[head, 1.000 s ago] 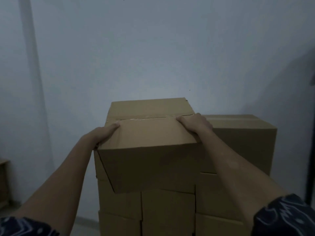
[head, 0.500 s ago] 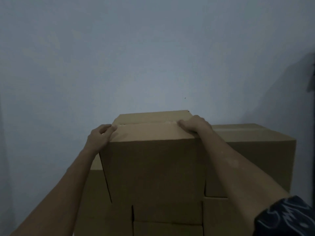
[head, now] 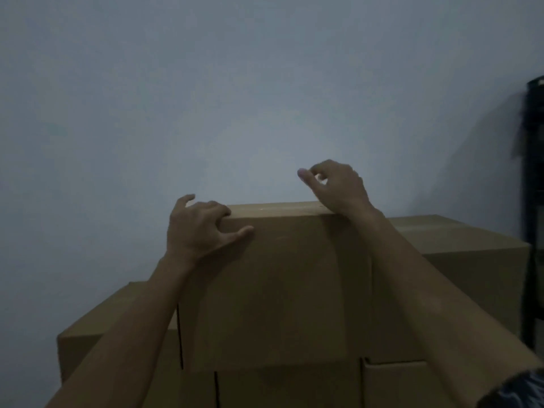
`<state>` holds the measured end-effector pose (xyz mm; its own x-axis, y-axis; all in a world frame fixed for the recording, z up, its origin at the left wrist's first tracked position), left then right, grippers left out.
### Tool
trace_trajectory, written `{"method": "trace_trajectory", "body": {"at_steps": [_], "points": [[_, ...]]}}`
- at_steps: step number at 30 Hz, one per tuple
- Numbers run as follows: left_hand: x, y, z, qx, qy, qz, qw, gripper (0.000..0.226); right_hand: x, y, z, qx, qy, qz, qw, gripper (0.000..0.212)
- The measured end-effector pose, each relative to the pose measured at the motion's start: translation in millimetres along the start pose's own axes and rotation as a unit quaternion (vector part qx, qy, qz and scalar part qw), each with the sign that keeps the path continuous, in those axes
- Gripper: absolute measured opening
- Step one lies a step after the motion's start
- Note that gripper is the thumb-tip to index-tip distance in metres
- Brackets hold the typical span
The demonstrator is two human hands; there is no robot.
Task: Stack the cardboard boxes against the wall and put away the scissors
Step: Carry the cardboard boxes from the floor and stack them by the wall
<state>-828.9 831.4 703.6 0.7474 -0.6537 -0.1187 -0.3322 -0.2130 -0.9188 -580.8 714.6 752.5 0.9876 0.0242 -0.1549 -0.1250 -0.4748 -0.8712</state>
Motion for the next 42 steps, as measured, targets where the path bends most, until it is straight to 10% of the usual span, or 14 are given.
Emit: {"method": "trace_trajectory", "body": {"at_steps": [9,30,36,42], "points": [[-5.3,-21.5,59.8,-0.006,-0.007,-0.010,1.000,0.075,11.3,34.1,70.3,0.040,0.217,-0.075,0.973,0.068],[2.7,-38.4,132.5,-0.108,0.047,-0.042,0.992,0.075,69.9,13.9,117.0,-0.038,0.130,-0.026,0.990,0.059],[78.8,-14.9,97.2,0.016,0.157,0.014,0.987,0.031,87.7,62.0,64.7,0.041,0.127,0.046,0.990,0.066],[211.5,36.6,109.3,-0.116,0.316,0.117,0.934,0.024,144.3,176.1,-12.7,-0.013,0.197,0.149,0.969,0.057]]}}
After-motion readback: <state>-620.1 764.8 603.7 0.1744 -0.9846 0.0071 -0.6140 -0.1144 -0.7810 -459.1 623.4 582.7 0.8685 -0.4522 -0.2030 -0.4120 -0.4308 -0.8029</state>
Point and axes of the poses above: each hand's wrist, its own y-axis away from the middle knuckle, its own z-axis out of the palm, x = y × z, the point moved 5 cm from there along -y, towards the middle knuckle, and after that the axes turned 5 degrees about -z, right-handed, at the moved point
